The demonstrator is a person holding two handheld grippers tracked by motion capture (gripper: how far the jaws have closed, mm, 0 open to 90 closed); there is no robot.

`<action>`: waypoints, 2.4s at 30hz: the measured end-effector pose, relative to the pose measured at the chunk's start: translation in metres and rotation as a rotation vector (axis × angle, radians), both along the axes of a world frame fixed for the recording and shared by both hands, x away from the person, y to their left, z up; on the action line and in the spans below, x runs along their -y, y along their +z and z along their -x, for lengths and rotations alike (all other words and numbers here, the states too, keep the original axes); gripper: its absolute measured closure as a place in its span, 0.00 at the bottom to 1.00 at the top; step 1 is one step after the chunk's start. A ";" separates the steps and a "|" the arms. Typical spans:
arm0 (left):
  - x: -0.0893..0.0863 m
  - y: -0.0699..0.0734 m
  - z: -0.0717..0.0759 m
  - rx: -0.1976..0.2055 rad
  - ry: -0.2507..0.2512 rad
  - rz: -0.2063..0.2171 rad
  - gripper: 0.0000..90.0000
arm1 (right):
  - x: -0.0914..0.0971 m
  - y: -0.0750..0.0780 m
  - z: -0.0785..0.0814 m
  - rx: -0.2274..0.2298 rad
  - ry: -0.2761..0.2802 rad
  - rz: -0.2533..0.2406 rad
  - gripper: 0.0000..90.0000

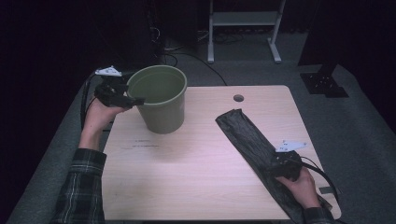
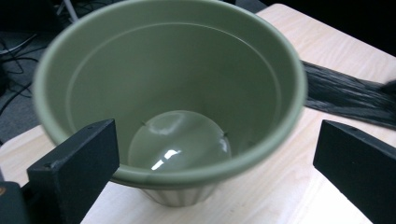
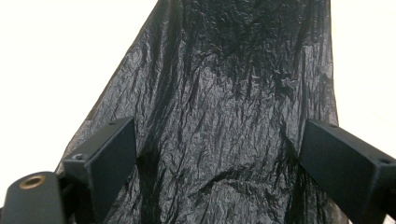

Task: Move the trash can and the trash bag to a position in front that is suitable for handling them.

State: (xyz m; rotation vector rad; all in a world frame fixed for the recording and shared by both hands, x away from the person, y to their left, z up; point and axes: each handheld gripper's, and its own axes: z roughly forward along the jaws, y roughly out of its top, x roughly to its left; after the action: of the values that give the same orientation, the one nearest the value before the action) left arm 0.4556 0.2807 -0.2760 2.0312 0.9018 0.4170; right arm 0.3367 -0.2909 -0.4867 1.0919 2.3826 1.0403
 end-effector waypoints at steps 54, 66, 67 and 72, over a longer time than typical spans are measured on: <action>0.035 -0.033 -0.028 -0.067 -0.056 -0.039 0.00 | 0.000 0.000 0.000 0.001 0.000 0.000 0.11; 0.059 -0.036 -0.002 -0.047 -0.122 -0.033 0.00 | 0.000 0.000 0.000 0.001 0.000 -0.001 0.11; 0.063 -0.037 0.003 -0.044 -0.128 -0.027 0.00 | 0.000 0.000 0.000 0.001 -0.001 0.000 0.11; 0.071 -0.037 0.017 -0.036 -0.143 -0.019 0.00 | 0.000 0.000 0.000 0.001 0.000 -0.001 0.11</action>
State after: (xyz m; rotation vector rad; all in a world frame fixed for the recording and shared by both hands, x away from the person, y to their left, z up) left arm 0.4390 0.2093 -0.3135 2.1115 0.7707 0.3123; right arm 0.3368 -0.2908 -0.4868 1.0911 2.3814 1.0415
